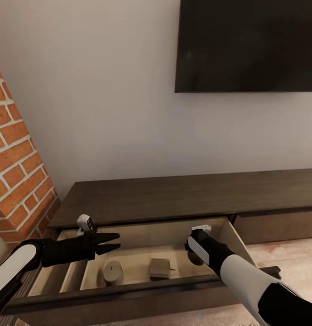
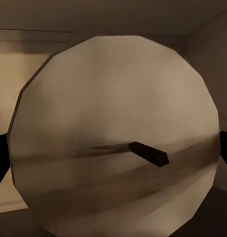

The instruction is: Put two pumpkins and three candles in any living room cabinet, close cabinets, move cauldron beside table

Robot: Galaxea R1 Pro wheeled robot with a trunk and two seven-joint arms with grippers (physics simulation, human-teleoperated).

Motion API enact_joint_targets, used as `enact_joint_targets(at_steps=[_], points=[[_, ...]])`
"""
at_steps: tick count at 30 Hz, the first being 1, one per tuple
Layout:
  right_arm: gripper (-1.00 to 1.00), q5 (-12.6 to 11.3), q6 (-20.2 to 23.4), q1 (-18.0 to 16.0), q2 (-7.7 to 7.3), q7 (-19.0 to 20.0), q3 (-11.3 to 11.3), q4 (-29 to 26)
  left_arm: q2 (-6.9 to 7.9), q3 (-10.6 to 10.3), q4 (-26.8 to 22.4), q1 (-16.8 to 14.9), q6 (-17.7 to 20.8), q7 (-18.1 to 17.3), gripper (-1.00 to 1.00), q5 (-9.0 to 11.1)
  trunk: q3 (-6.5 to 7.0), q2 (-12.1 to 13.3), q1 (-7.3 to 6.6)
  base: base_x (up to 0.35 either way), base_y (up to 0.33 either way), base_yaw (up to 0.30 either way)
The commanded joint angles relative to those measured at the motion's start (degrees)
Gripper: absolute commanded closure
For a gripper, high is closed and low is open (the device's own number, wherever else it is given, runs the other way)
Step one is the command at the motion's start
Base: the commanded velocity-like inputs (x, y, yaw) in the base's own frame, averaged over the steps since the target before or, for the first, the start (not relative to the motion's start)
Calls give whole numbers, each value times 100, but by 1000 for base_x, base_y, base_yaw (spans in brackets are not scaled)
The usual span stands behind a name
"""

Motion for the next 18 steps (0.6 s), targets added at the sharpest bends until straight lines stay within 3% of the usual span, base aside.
enact_joint_targets(at_steps=[1,14,18], points=[[100,-66,0,-8,-4,-49,46,-7,5,-8,3,-6,2,-48,-100,-30,-28,-4,1,0,0,0],[100,-66,0,-8,-4,-49,46,-7,5,-14,3,-6,-5,-48,-100,-30,-50,-6,3,2,0,0],[100,-66,0,-8,-4,-49,48,-7,5,-19,3,-6,-6,-48,-100,-30,-50,-6,3,146,0,0]])
